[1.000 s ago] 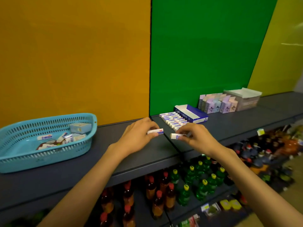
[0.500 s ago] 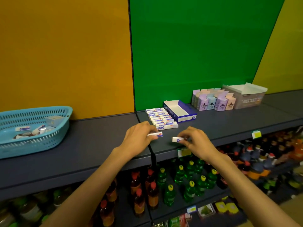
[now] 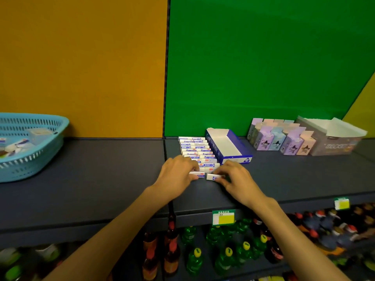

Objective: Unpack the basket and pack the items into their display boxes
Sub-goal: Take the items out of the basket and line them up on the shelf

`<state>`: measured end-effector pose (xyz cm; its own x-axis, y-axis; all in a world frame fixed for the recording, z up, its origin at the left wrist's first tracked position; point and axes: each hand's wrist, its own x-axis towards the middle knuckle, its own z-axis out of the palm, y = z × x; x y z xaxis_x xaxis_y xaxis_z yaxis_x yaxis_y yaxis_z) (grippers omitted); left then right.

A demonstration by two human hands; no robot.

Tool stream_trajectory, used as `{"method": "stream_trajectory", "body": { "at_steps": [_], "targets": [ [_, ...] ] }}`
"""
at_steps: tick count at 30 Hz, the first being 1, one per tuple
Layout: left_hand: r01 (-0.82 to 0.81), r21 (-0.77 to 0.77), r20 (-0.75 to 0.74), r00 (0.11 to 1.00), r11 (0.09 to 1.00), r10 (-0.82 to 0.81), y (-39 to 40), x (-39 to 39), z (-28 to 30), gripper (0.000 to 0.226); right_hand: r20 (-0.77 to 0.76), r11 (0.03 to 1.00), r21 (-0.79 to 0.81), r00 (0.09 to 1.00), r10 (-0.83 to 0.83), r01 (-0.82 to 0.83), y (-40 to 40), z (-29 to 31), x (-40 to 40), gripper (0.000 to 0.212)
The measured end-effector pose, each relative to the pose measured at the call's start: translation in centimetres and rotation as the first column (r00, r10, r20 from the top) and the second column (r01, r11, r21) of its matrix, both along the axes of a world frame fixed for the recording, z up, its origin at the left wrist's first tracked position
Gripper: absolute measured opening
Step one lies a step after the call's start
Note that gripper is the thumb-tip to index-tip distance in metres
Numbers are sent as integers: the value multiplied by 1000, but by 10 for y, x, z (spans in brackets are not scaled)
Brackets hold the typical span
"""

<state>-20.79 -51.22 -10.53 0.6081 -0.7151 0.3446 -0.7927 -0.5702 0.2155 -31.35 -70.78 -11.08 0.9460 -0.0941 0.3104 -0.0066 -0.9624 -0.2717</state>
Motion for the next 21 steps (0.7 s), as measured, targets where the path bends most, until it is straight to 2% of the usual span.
{"method": "stream_trajectory", "body": {
  "at_steps": [6,12,16,21],
  "targets": [
    [-31,36,38,999,999,30,-11,2,-7,30,52,998,-41,998,39,-37,-9,-7,6,19],
    [-83,35,0,997,996,83,-7,-5,-5,35,91,995,-51,992,87,-82,-17,-11,12,25],
    [-157,13,-2,988,987,157,0,-17,4,43,83,992,-49,989,124,-120,-21,-5,11,27],
    [-273,-19,30,961,962,273,18,-39,21,47,142,974,17,965,222,-226,-9,5,8,23]
  ]
}}
